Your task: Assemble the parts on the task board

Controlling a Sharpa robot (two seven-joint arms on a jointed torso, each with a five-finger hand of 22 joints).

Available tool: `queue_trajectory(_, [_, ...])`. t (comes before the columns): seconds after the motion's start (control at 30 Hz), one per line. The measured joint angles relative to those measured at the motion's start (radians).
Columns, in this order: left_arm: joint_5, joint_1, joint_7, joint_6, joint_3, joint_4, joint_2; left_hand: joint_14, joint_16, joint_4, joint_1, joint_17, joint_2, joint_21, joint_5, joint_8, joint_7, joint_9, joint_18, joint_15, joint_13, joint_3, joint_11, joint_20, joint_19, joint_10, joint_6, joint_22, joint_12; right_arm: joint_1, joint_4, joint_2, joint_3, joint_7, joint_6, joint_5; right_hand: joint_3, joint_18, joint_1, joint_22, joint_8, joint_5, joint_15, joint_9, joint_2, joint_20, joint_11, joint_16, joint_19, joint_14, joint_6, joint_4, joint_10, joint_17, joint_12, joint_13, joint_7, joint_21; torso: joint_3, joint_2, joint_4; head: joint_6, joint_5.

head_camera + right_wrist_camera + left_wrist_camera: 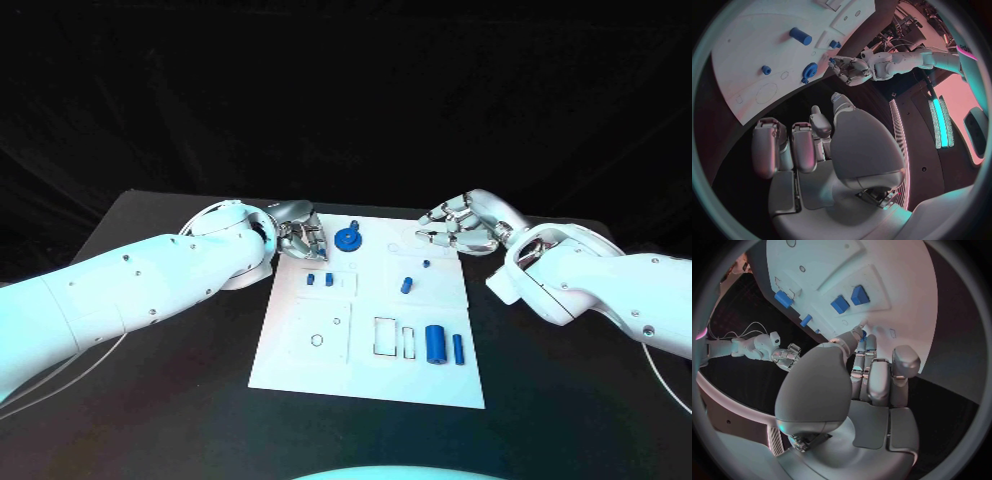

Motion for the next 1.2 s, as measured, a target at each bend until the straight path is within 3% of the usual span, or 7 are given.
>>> queue_trajectory(0.43, [0.001, -0.004, 0.003, 0.008, -0.008, -0.018, 0.018, 0.0, 0.0, 0.0, 0.0, -0.002, 0.0, 0.0, 0.0, 0.0, 0.002, -0.002, 0.0, 0.0, 0.0, 0.0, 0.0, 0.0, 0.0, 0.0, 0.005, 0.0, 0.0, 0.0, 0.0, 0.001, 0.0, 0.0, 0.0, 0.0, 0.0, 0.0, 0.0, 0.0, 0.0, 0.0, 0.0, 0.0, 0.0, 0.0, 0.0, 0.0, 0.0, 0.0, 0.0, 0.0, 0.0, 0.0, 0.0, 0.0, 0.0, 0.0, 0.0003, 0.0, -0.0004, -0.001, -0.001])
queue_trajectory(1.2, [0.001, -0.004, 0.003, 0.027, -0.013, -0.032, 0.029, 0.0, 0.0, 0.0, 0.0, -0.002, 0.0, -0.001, 0.0, -0.004, 0.002, -0.001, 0.0, 0.0, 0.0, 0.0, -0.004, 0.0, 0.0, 0.004, 0.005, -0.002, 0.0, 0.0, 0.0, 0.001, 0.0, 0.0, 0.0, 0.0, 0.0, 0.0, 0.0, -0.001, 0.0, 0.0, 0.0, 0.0, 0.0, 0.0, 0.0, 0.0, 0.0, 0.0, 0.0, 0.0, 0.0, 0.0, 0.0, 0.0, 0.0, 0.0, 0.0, -0.001, 0.0002, -0.003, -0.004])
